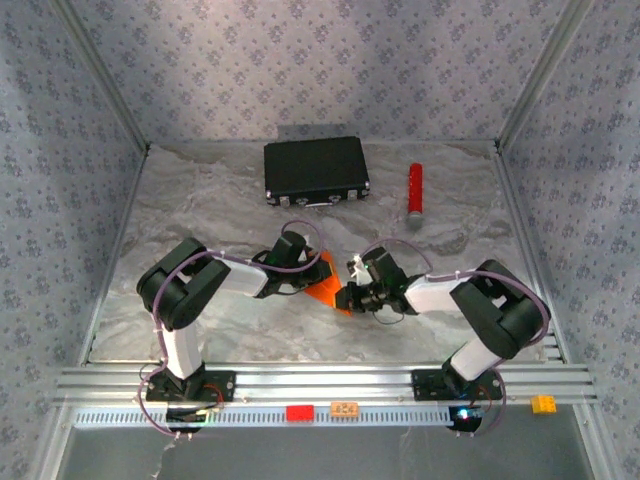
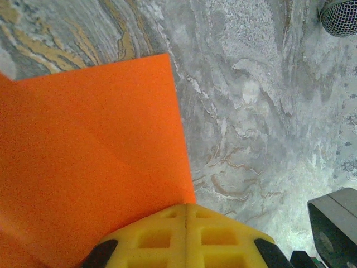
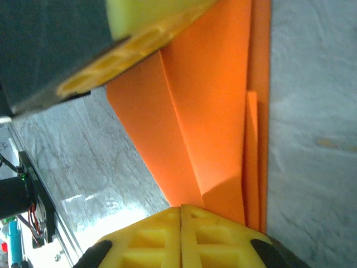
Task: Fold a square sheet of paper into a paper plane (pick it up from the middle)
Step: Fourth fold the wing at the center of the table.
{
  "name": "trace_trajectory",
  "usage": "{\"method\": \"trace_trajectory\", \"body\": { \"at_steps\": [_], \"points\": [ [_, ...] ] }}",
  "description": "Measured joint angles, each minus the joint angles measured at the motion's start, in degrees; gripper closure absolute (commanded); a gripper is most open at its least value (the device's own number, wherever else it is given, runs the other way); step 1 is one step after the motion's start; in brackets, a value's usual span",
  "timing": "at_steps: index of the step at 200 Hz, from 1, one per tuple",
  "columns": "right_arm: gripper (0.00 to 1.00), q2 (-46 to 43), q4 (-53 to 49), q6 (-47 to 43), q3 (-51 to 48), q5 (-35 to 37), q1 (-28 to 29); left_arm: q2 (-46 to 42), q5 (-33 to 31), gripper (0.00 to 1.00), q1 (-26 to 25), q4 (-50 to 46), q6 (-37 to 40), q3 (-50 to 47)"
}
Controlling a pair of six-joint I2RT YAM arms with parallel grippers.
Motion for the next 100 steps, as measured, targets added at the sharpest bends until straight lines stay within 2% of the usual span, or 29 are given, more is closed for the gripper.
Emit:
{"method": "trace_trajectory", "body": {
  "at_steps": [100],
  "points": [
    [0.90, -9.33, -0.76, 0.44, -8.44, 1.53, -0.07, 0.44, 1.22, 0.96, 0.35, 1.38, -0.02, -0.26]
  ]
}}
